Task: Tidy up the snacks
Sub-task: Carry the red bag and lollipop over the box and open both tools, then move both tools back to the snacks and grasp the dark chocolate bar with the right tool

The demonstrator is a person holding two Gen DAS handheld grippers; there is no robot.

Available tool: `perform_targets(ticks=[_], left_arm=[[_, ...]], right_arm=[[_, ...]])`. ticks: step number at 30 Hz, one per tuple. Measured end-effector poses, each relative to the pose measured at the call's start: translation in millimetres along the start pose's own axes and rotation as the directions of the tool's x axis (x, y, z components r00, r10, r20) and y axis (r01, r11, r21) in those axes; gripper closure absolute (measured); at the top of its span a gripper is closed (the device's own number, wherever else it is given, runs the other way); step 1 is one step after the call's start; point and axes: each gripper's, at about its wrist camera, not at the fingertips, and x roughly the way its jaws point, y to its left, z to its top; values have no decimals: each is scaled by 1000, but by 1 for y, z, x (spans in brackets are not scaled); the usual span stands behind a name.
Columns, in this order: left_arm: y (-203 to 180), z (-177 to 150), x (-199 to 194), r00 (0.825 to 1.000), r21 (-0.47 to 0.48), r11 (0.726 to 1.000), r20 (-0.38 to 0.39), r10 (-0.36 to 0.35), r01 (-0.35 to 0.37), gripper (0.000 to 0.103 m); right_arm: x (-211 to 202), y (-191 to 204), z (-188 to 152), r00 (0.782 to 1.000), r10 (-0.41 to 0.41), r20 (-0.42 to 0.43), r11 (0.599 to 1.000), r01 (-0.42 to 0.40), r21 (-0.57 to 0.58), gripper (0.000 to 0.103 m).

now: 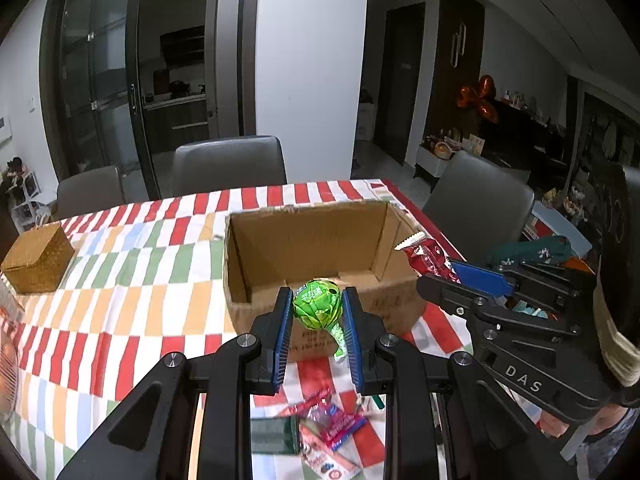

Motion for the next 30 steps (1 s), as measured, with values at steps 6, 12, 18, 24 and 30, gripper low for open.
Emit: perform_targets(ticks=[6,12,18,24,30], left_arm=[[3,29,20,1000,0,1000,1,9,-9,78],[10,53,49,1000,0,1000,-15,25,-25,78],[20,68,83,998,-12,999,-43,46,-47,78],[15,69,91,991,33,991,-39,131,-130,54],[14,48,72,992,28,993,-50,119,-118,53]], right_arm=[[16,-11,24,1000,-21,4,1000,21,21,80],[35,-24,40,999,-42,-12,998,42,37,80],[59,-34,53,997,-66,-44,997,68,46,80],[71,-39,55,992,-103,-69,992,107,60,61],[53,-35,42,991,-127,-47,990,129,47,60]])
